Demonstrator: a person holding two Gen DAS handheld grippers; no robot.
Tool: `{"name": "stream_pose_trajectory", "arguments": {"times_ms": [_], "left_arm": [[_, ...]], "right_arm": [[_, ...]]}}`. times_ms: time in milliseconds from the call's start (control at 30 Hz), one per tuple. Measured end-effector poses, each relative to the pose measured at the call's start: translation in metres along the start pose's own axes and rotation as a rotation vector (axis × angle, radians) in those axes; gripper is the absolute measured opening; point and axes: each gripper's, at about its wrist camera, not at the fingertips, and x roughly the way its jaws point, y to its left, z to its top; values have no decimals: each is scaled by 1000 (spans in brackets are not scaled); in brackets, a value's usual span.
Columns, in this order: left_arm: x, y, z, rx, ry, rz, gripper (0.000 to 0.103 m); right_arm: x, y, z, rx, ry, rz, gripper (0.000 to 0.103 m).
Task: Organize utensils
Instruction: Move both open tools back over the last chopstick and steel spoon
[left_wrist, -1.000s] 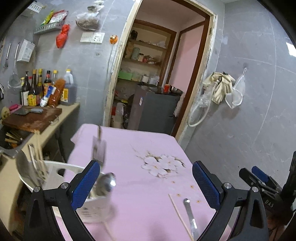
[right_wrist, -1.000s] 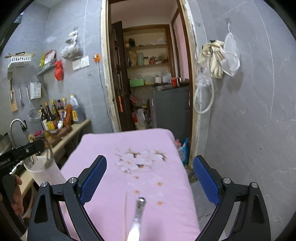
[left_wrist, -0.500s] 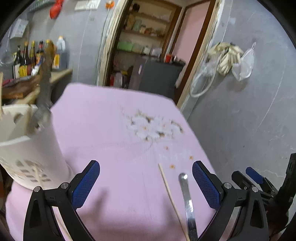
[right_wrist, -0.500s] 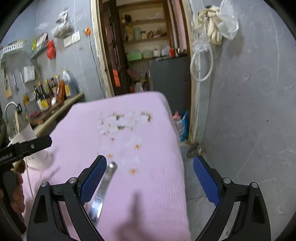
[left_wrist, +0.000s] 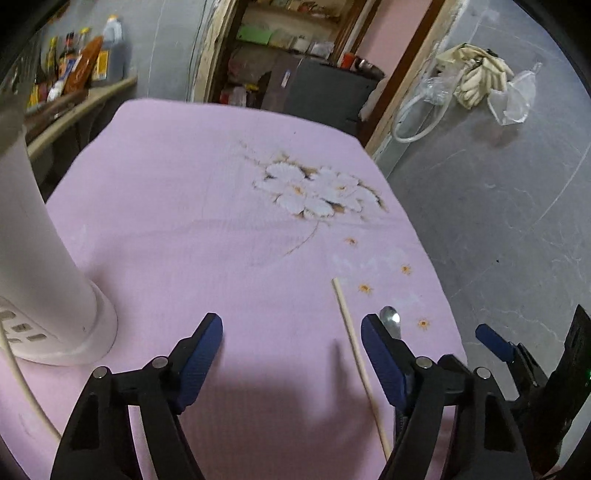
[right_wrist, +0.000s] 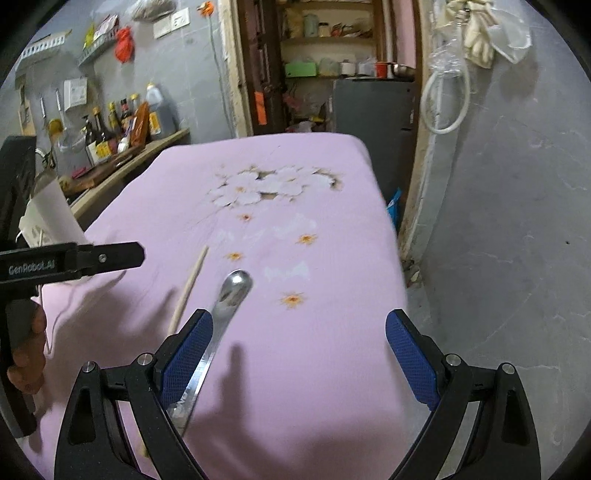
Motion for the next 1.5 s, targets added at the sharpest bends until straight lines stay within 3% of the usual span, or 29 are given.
{"name": "stream_pose_trajectory", "arguments": {"times_ms": [700, 967, 1267, 1333, 1500], "left_arm": [[0, 9, 0, -24, 17, 4, 75], [4, -3, 1, 26, 47, -40, 74], [30, -27, 0, 89, 160, -124, 48], [34, -34, 0, 114, 165, -97, 46], [43, -57, 0, 239, 165, 19, 44]], "right_arm": [[21, 38, -4, -142, 130, -54, 92], [14, 6, -5, -89, 152, -99, 92], [22, -29, -9, -13, 145, -6, 92], [25, -34, -6, -2, 148, 12, 91], [38, -40, 4, 10, 147, 48, 76]]}}
